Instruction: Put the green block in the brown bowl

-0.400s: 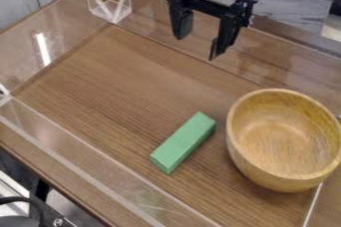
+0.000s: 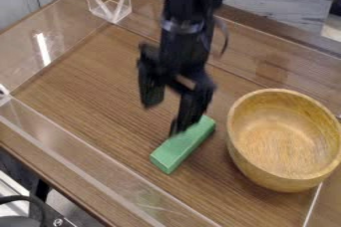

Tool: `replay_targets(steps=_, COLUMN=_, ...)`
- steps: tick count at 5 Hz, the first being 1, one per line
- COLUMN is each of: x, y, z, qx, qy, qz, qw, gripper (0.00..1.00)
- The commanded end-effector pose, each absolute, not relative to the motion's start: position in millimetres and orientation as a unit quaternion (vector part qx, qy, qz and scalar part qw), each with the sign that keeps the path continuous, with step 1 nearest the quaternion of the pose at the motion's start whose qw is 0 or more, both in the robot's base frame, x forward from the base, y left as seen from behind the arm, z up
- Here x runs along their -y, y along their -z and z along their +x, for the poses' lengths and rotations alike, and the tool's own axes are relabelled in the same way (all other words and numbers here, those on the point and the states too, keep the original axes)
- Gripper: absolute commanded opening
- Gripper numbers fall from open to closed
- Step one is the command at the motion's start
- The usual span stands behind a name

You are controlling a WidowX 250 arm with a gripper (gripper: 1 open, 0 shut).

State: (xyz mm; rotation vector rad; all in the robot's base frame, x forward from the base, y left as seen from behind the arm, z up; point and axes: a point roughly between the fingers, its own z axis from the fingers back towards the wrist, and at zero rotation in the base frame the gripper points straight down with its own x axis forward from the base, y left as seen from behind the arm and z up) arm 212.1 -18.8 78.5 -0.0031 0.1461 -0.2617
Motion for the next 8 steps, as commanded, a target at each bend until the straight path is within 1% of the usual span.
replay_targets(steps=1, x=37, y=-65.8, z=200, qx=-0.024, qy=0.168, qz=0.011, qw=0.986, gripper=1.00)
replay_targets(steps=2, x=35, y=-54.6, z=205, qx=-0.008, qy=0.182, qz=0.013, qw=0.983, gripper=1.00)
replay_targets(steps=5, x=26, y=-45.6, z=212, qx=0.003, qy=0.166, qz=0.002, qw=0.986, gripper=1.00)
replay_targets(steps=8, x=24, y=-38.9, z=215, qx=0.004, qy=0.154, qz=-0.007, qw=0.988, gripper=1.00)
